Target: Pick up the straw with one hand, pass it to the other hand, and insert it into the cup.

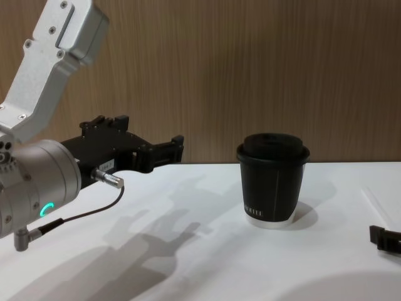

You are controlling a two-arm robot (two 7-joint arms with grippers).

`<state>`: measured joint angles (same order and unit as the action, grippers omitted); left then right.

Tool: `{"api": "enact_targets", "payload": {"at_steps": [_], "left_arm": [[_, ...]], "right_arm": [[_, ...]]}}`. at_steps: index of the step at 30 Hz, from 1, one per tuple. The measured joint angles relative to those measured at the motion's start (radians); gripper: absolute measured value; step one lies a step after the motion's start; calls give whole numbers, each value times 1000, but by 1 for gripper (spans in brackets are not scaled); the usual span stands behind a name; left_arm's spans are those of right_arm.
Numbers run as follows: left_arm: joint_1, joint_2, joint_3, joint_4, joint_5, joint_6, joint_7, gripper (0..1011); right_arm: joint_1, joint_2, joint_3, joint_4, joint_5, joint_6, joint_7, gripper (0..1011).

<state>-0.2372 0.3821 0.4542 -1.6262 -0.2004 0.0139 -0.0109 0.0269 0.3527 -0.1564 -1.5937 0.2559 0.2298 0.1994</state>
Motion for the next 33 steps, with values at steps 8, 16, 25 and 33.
{"api": "enact_targets", "payload": {"at_steps": [8, 16, 25, 33], "left_arm": [[0, 0, 0, 0, 0, 0, 0, 1003], [0, 0, 0, 0, 0, 0, 0, 1003], [0, 0, 0, 0, 0, 0, 0, 1002], [0, 0, 0, 0, 0, 0, 0, 1003]], "right_arm": [[2, 1, 0, 4, -4, 0, 5, 800], [3, 1, 0, 5, -7, -1, 8, 750], [4, 2, 0, 7, -8, -1, 9, 690], [5, 2, 0, 8, -9, -1, 10, 641]]}}
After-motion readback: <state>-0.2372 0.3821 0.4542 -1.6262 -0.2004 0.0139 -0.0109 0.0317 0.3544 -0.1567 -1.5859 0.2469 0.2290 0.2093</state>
